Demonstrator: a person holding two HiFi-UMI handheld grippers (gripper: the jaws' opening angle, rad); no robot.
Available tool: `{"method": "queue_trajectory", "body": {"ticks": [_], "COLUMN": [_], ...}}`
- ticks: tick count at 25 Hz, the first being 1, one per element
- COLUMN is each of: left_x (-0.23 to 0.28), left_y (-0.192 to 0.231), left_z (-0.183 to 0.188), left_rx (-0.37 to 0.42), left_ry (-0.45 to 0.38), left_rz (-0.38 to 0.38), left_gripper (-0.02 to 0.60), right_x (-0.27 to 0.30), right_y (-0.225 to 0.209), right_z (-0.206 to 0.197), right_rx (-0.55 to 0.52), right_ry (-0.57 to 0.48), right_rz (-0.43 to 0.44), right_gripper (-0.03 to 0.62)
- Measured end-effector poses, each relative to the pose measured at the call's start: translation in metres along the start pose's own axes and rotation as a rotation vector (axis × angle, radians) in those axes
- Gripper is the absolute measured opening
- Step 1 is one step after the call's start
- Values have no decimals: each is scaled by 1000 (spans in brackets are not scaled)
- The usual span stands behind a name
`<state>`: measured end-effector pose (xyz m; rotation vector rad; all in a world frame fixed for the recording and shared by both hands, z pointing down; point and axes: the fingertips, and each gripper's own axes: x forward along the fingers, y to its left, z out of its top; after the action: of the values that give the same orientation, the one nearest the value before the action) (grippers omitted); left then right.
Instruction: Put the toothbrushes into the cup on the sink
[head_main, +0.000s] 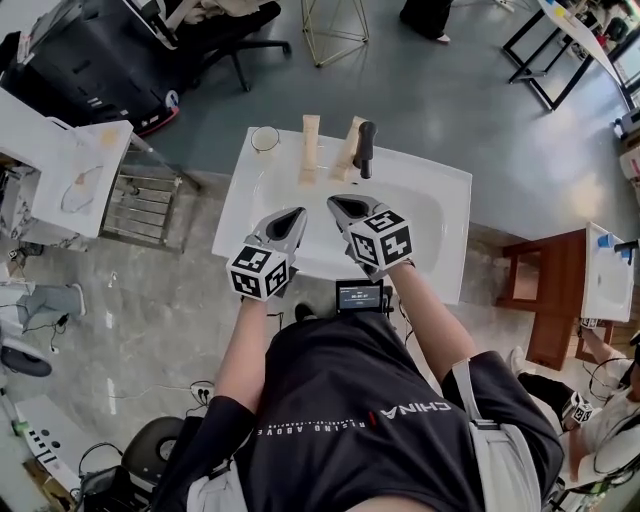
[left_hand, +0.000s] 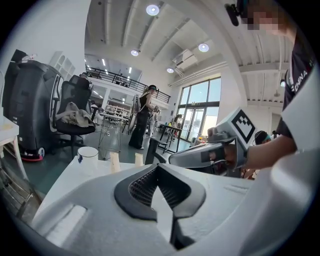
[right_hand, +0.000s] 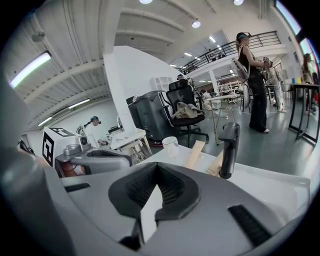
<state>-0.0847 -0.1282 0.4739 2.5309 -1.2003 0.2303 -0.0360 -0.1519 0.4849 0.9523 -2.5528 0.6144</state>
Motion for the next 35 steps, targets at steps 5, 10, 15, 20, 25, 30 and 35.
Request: {"method": "queue_trajectory", "body": {"ticks": [5, 10, 15, 20, 25, 30, 35], "left_x": [12, 19, 20, 41, 62, 84, 108], "left_y": [-8, -12, 14, 44, 88, 128, 142], "left_z": [-1, 2, -1, 11, 20, 14, -3], "left_rx": [-13, 16, 12, 37, 33, 4, -19], "left_ry": [18, 30, 53, 69, 82, 106, 140], "left_rz": [3, 16, 56, 31, 47, 66, 16], "left_gripper": [6, 6, 6, 6, 6, 6, 6], "right_x": [-5, -3, 18, 51, 94, 138, 174], "right_y": [-9, -20, -23, -38, -58, -81, -112], "right_z": [-3, -1, 3, 17, 33, 34, 21], "right_rx": [-9, -42, -42, -18, 18, 66, 147], "right_ry": [26, 54, 66, 84, 106, 153, 198], "right_rz": [32, 51, 27, -41, -109, -158, -190], "right_gripper": [9, 9, 9, 9, 9, 11, 64]}}
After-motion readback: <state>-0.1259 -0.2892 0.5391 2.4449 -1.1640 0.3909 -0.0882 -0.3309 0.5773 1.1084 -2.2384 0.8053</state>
